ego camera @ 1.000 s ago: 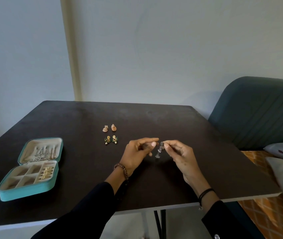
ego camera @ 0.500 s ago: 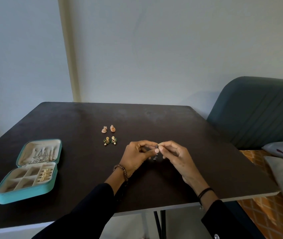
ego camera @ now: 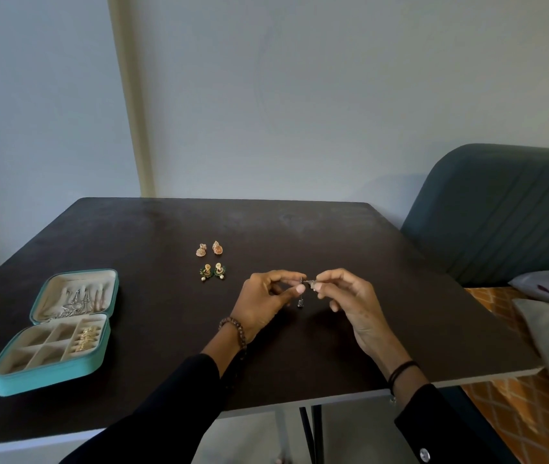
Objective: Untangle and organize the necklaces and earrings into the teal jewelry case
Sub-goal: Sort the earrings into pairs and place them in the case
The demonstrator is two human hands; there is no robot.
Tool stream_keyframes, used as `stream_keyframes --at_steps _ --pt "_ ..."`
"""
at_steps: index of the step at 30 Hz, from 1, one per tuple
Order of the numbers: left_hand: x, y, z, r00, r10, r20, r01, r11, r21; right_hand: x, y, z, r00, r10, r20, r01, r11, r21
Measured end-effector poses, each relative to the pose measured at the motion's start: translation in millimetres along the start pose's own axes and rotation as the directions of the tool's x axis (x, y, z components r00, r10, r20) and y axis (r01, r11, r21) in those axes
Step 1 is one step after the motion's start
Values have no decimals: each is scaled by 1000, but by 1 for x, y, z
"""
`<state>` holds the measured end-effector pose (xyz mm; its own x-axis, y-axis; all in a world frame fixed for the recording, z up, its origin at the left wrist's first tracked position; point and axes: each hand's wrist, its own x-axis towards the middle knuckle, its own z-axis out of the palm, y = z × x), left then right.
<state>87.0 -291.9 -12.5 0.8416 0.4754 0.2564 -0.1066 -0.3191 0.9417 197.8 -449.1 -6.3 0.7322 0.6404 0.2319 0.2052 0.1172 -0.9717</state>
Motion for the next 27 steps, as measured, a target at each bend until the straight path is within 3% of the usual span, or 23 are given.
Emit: stream_keyframes --at_steps 4,9,12,15,20,27 --pt "0 -1 1 1000 14 25 -16 997 73 2 2 0 999 2 -49 -1 1000 13" --pt "-1 3 -2 1000 -6 -17 6 999 -48 3 7 2 997 12 -78 -15 1000 -28" --pt "-1 3 -4 998 -38 -50 32 994 -102 5 10 -1 975 11 -222 1 999 52" --pt "1 3 -4 996 -67 -63 59 991 -117 9 14 -4 930 3 -368 8 1000 28" --pt "1 5 -3 991 -102 -88 86 981 -173 12 21 0 916 -109 -385 6 966 -259" --pt "0 6 -3 988 -109 -114 85 977 -194 18 24 7 962 -173 -209 -15 735 -678"
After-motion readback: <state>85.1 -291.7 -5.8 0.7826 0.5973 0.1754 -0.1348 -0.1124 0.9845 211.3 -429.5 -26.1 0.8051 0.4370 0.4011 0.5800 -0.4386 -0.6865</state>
